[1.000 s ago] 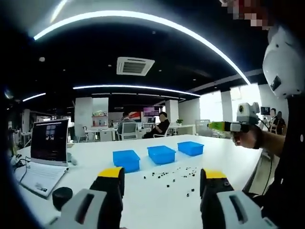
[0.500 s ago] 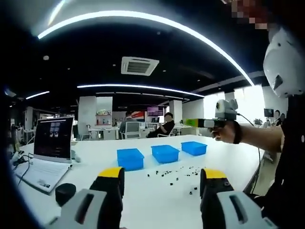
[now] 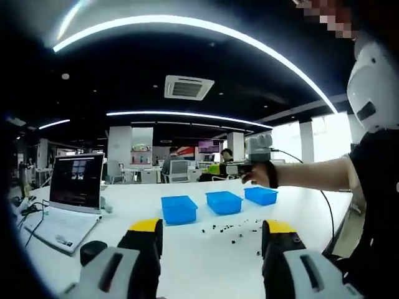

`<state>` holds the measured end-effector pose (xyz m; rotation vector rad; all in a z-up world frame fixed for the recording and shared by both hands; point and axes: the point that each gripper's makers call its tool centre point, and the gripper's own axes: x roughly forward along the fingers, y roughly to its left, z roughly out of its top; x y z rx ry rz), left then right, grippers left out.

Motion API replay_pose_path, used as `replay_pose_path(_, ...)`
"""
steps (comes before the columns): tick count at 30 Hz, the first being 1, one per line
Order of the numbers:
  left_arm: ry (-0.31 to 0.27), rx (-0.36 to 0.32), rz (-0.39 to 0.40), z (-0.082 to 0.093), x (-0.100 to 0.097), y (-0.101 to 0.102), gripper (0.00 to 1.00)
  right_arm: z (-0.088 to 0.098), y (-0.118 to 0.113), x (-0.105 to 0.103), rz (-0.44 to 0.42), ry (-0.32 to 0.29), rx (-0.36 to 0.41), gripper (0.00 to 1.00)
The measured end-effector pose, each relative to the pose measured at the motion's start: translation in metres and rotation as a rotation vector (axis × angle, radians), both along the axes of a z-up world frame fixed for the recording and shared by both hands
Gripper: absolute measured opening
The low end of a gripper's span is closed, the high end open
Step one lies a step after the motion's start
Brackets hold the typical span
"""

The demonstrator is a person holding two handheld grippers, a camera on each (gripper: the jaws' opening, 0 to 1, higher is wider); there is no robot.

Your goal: Pick up the resistors one by one and place each resistor into its matching bin, sorting the parts by color and model until every resistor is separated into the correct bin for its type

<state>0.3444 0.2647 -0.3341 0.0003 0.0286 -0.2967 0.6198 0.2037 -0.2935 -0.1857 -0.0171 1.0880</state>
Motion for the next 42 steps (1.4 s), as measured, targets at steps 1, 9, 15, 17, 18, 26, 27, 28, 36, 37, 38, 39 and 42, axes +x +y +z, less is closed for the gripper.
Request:
replay_pose_path(1, 0.001, -0.002, 0.002, -0.001, 0.000, 0.001, 0.65, 0.000, 0.006, 0.005, -0.003, 0.003, 0.000, 0.06)
replay_pose_path(9, 0.007, -0.004, 0.013, -0.002, 0.001, 0.002, 0.65, -0.011, 0.045, 0.044, -0.055, 0.035, -0.021, 0.06)
replay_pose_path(15, -0.009, 0.011, 0.021, 0.005, 0.000, 0.004, 0.65, -0.021, 0.057, 0.072, -0.093, 0.050, -0.037, 0.06)
replay_pose_path(17, -0.007, 0.014, 0.023, 0.005, 0.000, 0.004, 0.65, -0.023, 0.058, 0.075, -0.097, 0.045, -0.048, 0.06)
replay_pose_path(18, -0.009, 0.014, 0.024, 0.005, -0.001, 0.004, 0.65, -0.023, 0.059, 0.077, -0.101, 0.045, -0.049, 0.06)
replay_pose_path(26, -0.005, 0.015, 0.019, 0.006, -0.002, 0.003, 0.65, -0.022, 0.056, 0.075, -0.113, 0.045, -0.046, 0.07)
replay_pose_path(27, -0.003, 0.017, 0.017, 0.005, -0.003, 0.002, 0.65, -0.022, 0.056, 0.074, -0.110, 0.040, -0.048, 0.07)
replay_pose_path(28, -0.003, 0.018, 0.017, 0.005, -0.003, 0.002, 0.65, -0.022, 0.056, 0.074, -0.110, 0.036, -0.048, 0.07)
replay_pose_path(36, -0.011, 0.010, 0.013, 0.009, -0.005, -0.001, 0.65, -0.020, 0.053, 0.065, -0.104, 0.024, -0.050, 0.33)
replay_pose_path(37, -0.012, 0.011, 0.013, 0.009, -0.005, -0.001, 0.65, -0.020, 0.053, 0.064, -0.097, 0.017, -0.053, 0.34)
replay_pose_path(38, -0.011, 0.011, 0.013, 0.008, -0.005, -0.001, 0.65, -0.019, 0.053, 0.063, -0.089, 0.013, -0.054, 0.35)
replay_pose_path(39, -0.010, 0.011, 0.013, 0.008, -0.005, -0.001, 0.65, -0.018, 0.050, 0.060, -0.084, 0.009, -0.053, 0.35)
replay_pose_path(42, -0.011, 0.008, 0.007, 0.008, -0.004, -0.002, 0.65, -0.015, 0.037, 0.048, -0.069, 0.013, -0.037, 0.37)
